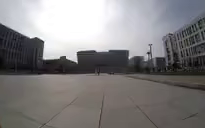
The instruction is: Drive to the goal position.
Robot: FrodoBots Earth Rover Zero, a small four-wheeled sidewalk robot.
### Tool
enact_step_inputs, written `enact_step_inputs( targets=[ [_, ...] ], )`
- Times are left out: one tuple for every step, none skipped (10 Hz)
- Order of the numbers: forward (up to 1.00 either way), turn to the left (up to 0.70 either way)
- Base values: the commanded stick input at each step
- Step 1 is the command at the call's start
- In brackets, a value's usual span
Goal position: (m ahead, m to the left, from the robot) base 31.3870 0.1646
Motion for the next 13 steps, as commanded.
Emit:
enact_step_inputs(
  targets=[
    [1.00, 0.00],
    [1.00, 0.00],
    [1.00, 0.00],
    [1.00, 0.00],
    [1.00, 0.00],
    [1.00, 0.00],
    [1.00, 0.00],
    [1.00, 0.00],
    [1.00, 0.00],
    [1.00, 0.00],
    [1.00, 0.00],
    [1.00, 0.00],
    [1.00, 0.00]
  ],
)
